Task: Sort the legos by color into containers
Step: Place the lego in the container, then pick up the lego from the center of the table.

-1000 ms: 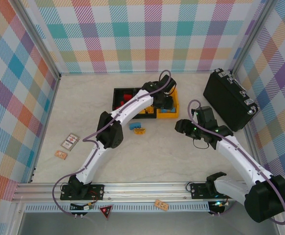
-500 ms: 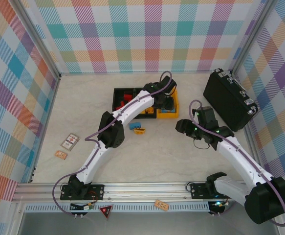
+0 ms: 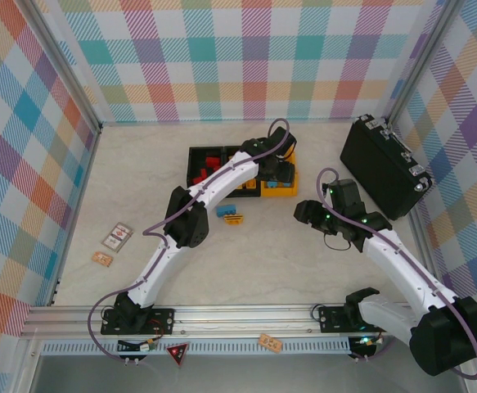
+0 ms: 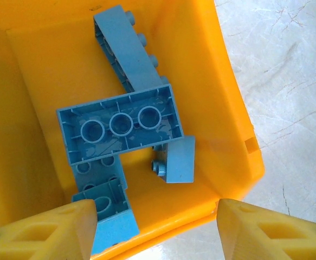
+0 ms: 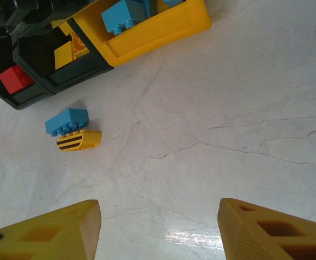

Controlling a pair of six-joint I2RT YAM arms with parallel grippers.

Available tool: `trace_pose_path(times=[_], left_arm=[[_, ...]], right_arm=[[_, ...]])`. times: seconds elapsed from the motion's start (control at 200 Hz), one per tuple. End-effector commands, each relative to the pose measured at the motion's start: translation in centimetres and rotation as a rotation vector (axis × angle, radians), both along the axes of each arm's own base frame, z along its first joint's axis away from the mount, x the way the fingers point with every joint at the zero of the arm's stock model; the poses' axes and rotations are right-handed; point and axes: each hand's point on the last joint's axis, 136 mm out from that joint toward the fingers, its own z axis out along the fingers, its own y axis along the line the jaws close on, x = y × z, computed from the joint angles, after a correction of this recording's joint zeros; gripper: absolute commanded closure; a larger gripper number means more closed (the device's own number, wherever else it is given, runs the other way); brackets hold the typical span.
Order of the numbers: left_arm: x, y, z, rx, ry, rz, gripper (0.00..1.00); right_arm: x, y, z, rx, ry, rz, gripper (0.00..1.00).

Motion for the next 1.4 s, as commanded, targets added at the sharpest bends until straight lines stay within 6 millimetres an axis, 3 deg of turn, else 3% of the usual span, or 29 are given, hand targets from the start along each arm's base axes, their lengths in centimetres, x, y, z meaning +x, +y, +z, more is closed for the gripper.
trace_pose_path(times=[0.0, 0.32, 0.59, 0.74, 0.83, 0.955, 1.145, 1.395], left_arm=[[0.2, -0.1, 3.5, -0.02, -0.069, -0.008, 0.4], [-2.4, 1.3, 7.4, -0.065, -0.067, -0.023, 0.4], [-5.8, 5.6, 8.4, -0.072, -0.069, 0.028, 0.39], [-7.9, 10.2, 6.5, -0.026, -0.026, 0.114, 0.37], [-9.1, 13.3, 4.7, 0.023, 0.007, 0.194, 0.27], [-10.2, 15.7, 2.1, 0.059, 0.058, 0.286, 0.15], [-10.0, 17.0, -1.1, 0.121, 0.058, 0.353, 0.08], [-8.7, 17.3, -3.6, 0.15, 0.055, 0.397, 0.08]], right_arm=[[0.0, -0.1, 0.2, 0.008, -0.01, -0.002, 0.41], [0.1, 0.2, 1.0, -0.005, -0.043, 0.05, 0.41], [0.1, 2.3, 1.9, -0.002, -0.062, 0.158, 0.4], [0.5, 4.0, 1.8, -0.031, -0.059, 0.206, 0.36], [0.9, 4.7, 1.8, -0.012, -0.059, 0.211, 0.33], [1.2, 5.5, 1.6, 0.001, -0.053, 0.226, 0.33], [0.7, 6.1, 1.1, -0.004, -0.039, 0.243, 0.33], [0.2, 5.4, 0.5, -0.023, -0.028, 0.22, 0.34]])
